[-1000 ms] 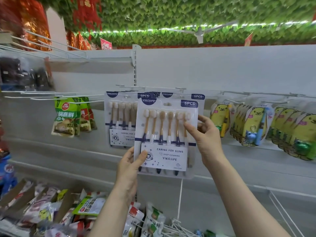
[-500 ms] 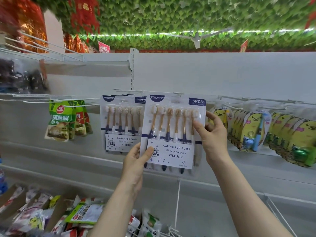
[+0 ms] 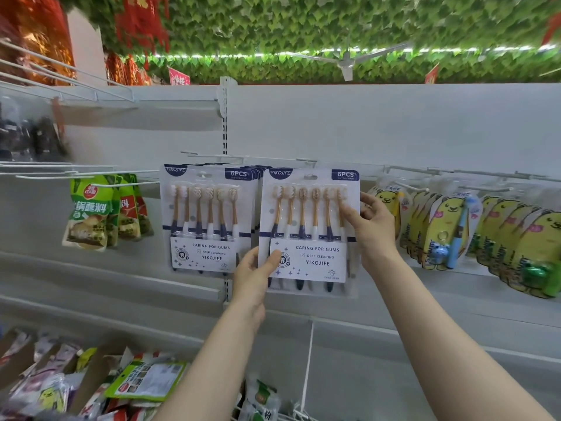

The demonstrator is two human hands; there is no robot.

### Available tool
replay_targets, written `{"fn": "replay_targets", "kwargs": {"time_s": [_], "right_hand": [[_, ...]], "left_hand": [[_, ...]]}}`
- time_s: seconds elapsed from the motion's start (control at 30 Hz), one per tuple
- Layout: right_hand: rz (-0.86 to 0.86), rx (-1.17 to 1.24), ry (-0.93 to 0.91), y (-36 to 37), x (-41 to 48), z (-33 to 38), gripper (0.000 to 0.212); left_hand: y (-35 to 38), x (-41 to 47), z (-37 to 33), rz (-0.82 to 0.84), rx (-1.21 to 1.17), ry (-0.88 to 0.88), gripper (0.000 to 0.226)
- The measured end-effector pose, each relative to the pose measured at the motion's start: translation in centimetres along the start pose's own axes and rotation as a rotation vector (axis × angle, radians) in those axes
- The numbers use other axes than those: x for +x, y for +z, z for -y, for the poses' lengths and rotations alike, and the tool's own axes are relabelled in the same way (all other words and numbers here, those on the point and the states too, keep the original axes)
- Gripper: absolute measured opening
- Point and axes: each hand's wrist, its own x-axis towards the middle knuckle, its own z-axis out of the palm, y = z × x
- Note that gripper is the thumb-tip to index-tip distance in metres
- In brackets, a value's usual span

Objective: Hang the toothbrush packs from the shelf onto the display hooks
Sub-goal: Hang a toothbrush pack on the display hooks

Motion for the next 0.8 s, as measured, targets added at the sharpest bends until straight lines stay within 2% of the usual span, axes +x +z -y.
{"fn": "replay_targets", "kwargs": {"time_s": [0.13, 0.27, 0.43, 0.67, 0.8], "right_hand": [[0.019, -0.054, 0.013, -0.5, 1.3, -0.8, 0.039], [0.013, -0.193, -0.018, -0.9, 2.8, -1.9, 0.032], [0.000, -0.339, -0.037, -1.0, 4.5, -2.7, 0.029], [0.000, -0.461, -0.054, -1.0, 5.9, -3.3, 0.029], [0.010, -0.494, -0.054, -1.0, 6.0, -3.4, 0.031]], "left_hand": [[1.0, 1.5, 1.2, -0.068, 0.018, 0.003, 0.033], [1.6, 2.8, 2.3, -0.135, 0.010, -0.002, 0.053], [2.2, 4.7, 3.2, -0.202, 0.016, 0.006, 0.063], [2.8, 6.2, 3.8, -0.245, 0.028, 0.004, 0.055], [2.6, 6.4, 3.9, -0.241, 0.067, 0.009, 0.060]]}}
